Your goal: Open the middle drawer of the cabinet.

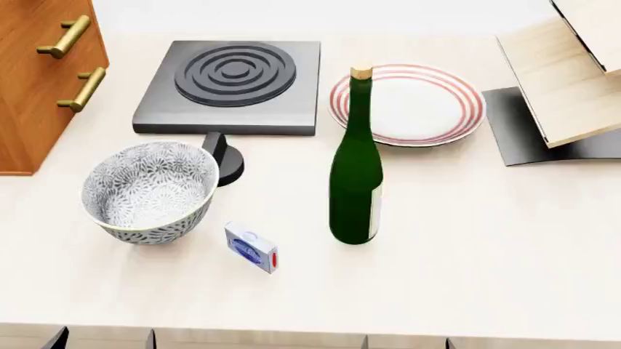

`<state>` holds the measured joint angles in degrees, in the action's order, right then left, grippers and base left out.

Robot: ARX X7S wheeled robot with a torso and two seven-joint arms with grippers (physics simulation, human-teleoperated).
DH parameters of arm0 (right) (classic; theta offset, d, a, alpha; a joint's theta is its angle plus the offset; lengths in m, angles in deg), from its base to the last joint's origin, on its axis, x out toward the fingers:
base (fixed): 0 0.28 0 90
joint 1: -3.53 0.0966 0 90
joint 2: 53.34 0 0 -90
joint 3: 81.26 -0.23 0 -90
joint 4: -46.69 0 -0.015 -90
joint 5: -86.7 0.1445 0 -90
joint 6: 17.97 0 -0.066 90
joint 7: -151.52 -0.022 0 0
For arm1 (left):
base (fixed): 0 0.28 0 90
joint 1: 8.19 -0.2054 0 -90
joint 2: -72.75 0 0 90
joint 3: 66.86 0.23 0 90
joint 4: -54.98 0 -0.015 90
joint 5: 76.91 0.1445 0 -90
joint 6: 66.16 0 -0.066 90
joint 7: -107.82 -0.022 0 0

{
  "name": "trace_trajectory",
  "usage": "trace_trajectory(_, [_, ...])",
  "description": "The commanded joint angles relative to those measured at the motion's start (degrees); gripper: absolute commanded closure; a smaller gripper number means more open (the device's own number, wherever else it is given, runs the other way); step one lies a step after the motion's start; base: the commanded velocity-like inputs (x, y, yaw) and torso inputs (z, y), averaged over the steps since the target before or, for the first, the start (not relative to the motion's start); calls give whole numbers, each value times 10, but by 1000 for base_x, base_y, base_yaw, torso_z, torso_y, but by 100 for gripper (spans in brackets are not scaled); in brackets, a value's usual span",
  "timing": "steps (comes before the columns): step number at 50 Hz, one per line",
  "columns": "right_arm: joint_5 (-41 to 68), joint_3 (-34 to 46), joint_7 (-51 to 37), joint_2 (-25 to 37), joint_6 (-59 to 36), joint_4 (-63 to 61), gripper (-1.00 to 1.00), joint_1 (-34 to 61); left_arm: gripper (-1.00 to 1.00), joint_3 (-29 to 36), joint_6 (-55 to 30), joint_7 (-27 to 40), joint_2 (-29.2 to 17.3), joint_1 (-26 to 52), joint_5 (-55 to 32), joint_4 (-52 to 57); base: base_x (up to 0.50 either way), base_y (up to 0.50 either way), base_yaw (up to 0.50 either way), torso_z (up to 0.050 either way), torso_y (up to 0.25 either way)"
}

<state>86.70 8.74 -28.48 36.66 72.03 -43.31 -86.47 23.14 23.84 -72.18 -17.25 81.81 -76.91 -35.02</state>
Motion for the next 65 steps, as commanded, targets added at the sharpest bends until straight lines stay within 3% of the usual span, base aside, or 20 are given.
trace_trajectory(1, [18, 10, -5, 9, -9, -5, -100, 0, -100, 9, 1, 11, -9, 1, -10, -1, 0, 0, 0, 0, 0])
trace_trajectory(14, [31, 36, -27, 31, -6, -8, -100, -2, -100, 37, 1, 45, -30, 3, -11, -3, 0, 0, 0, 0, 0])
trace_trajectory(15, [-100, 129, -58, 71, -12, -22, -100, -6, -100, 145, -56, 335, -56, 64, 441, -145, 0, 0, 0, 0, 0])
trace_trajectory(16, [7, 9, 1, 7, -9, -12, -100, -4, -100, 9, 0, 14, -6, 2, 8, -2, 0, 0, 0, 0, 0])
trace_trajectory(27, [13, 39, -26, 27, 1, -25, -100, -10, -100, 41, 34, 58, -30, 3, 35, -18, 0, 0, 0, 0, 0])
trace_trajectory(29, [-1, 47, -35, 31, 8, -40, -100, -18, -100, 48, 74, 68, -38, -5, 52, -16, 0, 0, 0, 0, 0])
trace_trajectory(33, [-18, 54, -51, 36, 2, -101, -100, -27, -100, 46, 74, 89, -42, -4, 67, 6, 0, 0, 0, 0, 0])
trace_trajectory(44, [-38, 67, -72, 46, -60, -252, -100, -40, -100, 34, -8, 104, -49, -20, 67, 153, 0, 0, 0, 0, 0])
trace_trajectory(54, [-99, 107, -74, 49, -168, -465, -100, -29, -100, 48, -79, 89, -58, -40, 69, 342, 0, 0, 0, 0, 0])
trace_trajectory(55, [-106, 116, -69, 46, -192, -500, -100, -21, -100, 40, -134, 75, -52, -36, 36, 387, 0, 0, 0, 0, 0])
trace_trajectory(61, [-153, 153, -54, 37, -273, -596, -100, 15, -100, 51, -195, 68, -60, -27, 43, 496, 0, 0, 0, 0, 0])
trace_trajectory(65, [-203, 156, -13, 0, -244, -600, -100, 27, -100, 53, -250, 64, -62, -9, 45, 570, 0, 0, 0, 0, 0])
